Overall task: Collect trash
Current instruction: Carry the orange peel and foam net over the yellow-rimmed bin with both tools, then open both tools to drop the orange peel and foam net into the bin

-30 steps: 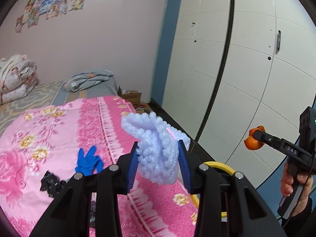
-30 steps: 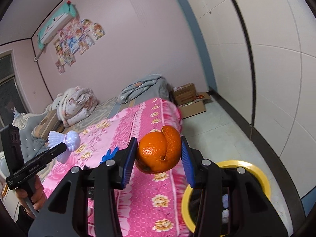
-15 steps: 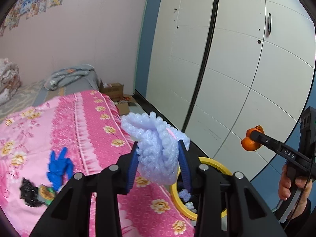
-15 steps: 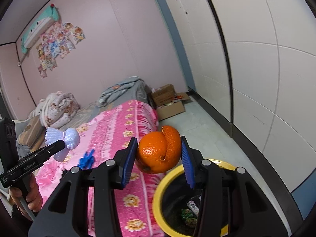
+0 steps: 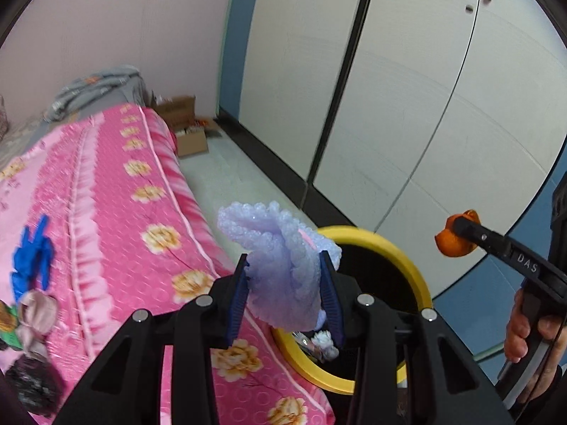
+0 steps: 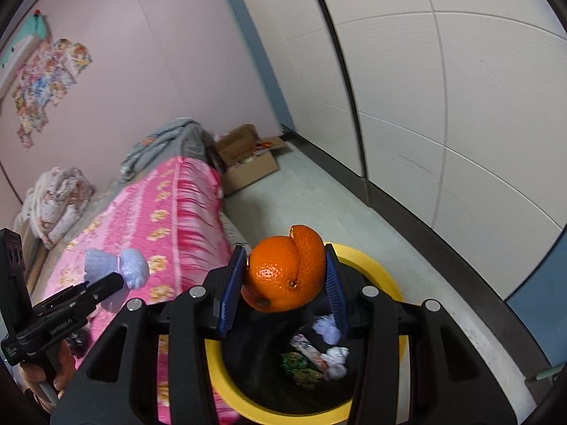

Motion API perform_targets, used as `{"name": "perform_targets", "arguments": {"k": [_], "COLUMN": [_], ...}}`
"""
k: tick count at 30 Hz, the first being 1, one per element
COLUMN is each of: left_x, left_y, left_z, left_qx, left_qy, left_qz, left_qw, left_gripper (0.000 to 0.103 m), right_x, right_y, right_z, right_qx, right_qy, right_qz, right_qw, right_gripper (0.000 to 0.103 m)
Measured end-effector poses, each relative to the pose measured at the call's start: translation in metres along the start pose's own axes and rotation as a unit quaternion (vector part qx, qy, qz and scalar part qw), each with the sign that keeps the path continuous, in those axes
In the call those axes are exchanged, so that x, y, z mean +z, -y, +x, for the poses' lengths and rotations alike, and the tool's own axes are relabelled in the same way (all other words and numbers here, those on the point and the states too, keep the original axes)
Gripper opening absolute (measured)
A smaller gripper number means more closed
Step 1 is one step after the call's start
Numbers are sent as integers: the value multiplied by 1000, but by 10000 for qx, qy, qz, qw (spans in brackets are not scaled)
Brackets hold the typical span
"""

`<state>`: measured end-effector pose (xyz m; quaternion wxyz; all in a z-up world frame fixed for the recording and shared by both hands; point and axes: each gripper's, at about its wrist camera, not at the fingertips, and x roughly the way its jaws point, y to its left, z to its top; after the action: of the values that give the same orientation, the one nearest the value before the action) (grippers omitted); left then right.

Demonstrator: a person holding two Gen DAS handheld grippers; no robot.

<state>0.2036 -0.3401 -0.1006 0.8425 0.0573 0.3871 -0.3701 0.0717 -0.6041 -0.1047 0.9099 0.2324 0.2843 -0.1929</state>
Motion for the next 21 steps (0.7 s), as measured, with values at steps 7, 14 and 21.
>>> {"name": "perform_targets", "arguments": {"k": [7, 14, 21], "left_x": [-12, -20, -22], "left_y": [20, 36, 40], "left_z": [37, 61, 67], "left_qx": [-39, -156, -314], "left_qy": [-392, -595, -663], "left_qz": [198, 300, 279], "left_qw": [9990, 9977, 9969], "left_gripper": [36, 36, 37], "right_x": [-15, -25, -29], "right_y": [15, 29, 36], "right_z": [25, 41, 46], "right_qx": [-242, -324, -282], "right_qy": [-79, -255, -277], "right_qz": [22, 157, 234], "right_qw": [9997, 9990, 9989], "right_gripper": [42, 42, 44]}}
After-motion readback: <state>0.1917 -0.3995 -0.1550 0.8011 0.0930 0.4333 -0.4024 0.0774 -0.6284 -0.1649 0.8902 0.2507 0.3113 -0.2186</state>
